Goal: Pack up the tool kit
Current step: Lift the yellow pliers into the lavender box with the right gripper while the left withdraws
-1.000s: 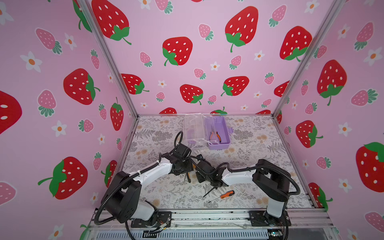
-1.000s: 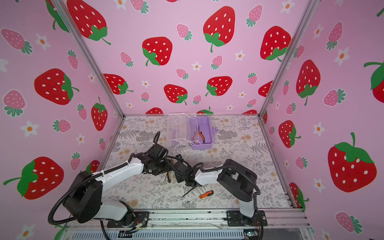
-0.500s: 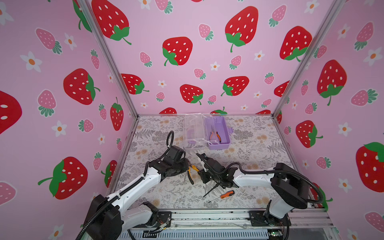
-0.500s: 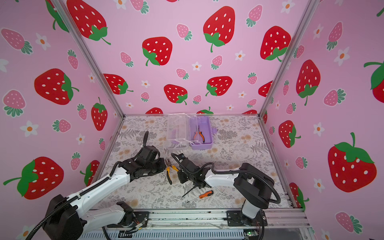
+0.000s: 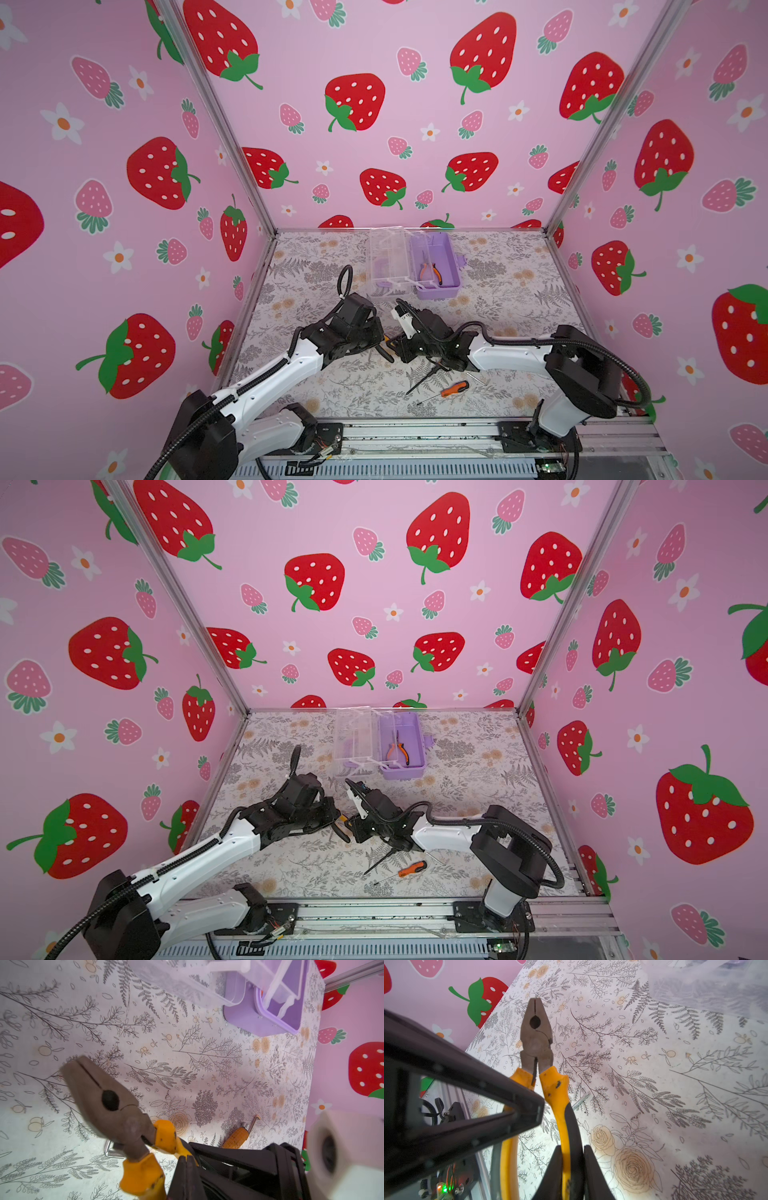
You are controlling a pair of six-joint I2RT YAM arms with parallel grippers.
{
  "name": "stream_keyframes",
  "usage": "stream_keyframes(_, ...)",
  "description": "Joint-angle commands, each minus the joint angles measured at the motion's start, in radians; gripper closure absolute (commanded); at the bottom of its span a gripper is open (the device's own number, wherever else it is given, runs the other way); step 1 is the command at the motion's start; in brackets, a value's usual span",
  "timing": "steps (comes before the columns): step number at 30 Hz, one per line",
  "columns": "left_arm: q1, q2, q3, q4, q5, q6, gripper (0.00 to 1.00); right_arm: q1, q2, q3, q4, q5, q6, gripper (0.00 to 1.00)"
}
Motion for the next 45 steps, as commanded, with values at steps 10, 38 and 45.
stream_keyframes(10, 0.009, -0.155, 0.167, -0.135, -0.290, 0.087, 0.95, -0.228, -0.449, -0.046, -0.173, 0.156, -0.080, 1.00)
stream_keyframes(38, -0.005, -0.014, 0.282, -0.090, -0.515, 0.246, 0.79, -0.697, 0.237, 0.611, -0.432, 0.021, -0.305, 1.00)
stream_keyframes(45, 0.002, 0.037, 0.289, -0.072, -0.502, 0.225, 0.77, -0.697, 0.319, 0.646, -0.398, 0.013, -0.282, 1.00)
